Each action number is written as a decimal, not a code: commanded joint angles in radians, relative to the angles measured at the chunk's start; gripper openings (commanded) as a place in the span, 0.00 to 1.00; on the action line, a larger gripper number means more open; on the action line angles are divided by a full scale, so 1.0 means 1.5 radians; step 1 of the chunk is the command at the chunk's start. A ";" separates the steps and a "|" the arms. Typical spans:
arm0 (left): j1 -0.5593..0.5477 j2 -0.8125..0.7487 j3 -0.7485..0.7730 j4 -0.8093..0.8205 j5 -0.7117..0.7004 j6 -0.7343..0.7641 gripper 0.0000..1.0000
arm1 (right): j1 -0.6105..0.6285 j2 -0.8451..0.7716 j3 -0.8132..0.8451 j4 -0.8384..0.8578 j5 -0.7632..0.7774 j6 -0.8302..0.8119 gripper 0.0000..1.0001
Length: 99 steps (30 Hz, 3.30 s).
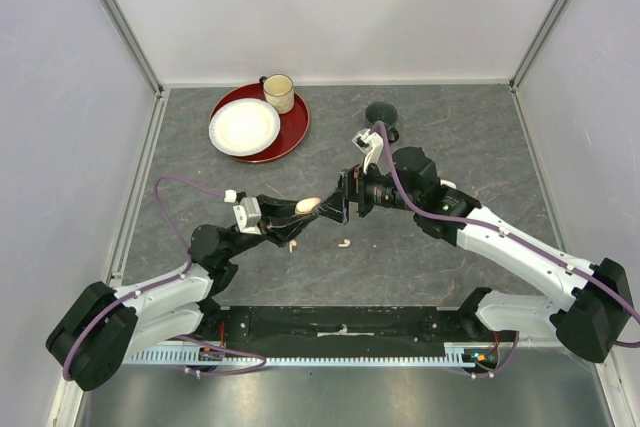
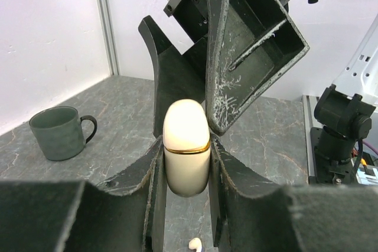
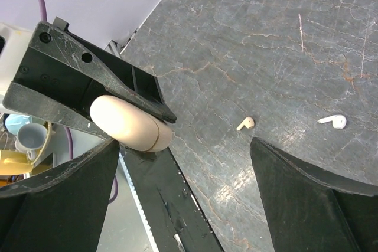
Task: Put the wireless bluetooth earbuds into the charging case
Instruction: Open the charging case, then pick up the earbud from the center of the board.
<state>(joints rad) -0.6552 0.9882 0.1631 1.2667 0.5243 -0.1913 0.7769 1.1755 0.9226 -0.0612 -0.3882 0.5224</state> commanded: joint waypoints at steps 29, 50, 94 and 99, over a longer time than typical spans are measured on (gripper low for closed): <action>-0.011 -0.075 -0.068 0.025 -0.099 0.055 0.02 | -0.040 -0.088 0.057 -0.017 0.254 0.028 0.98; -0.011 -0.480 -0.061 -0.394 -0.303 0.156 0.02 | 0.087 0.120 -0.028 -0.274 0.527 0.558 0.79; -0.011 -0.539 -0.085 -0.411 -0.344 0.134 0.02 | 0.151 0.378 0.106 -0.377 0.537 0.686 0.49; -0.011 -0.537 -0.085 -0.411 -0.343 0.134 0.02 | 0.149 0.385 0.105 -0.371 0.537 0.686 0.47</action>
<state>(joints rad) -0.6655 0.1867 0.0544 0.6231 0.0273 -0.0067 1.0050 1.7447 1.0546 -0.6353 0.4187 1.5414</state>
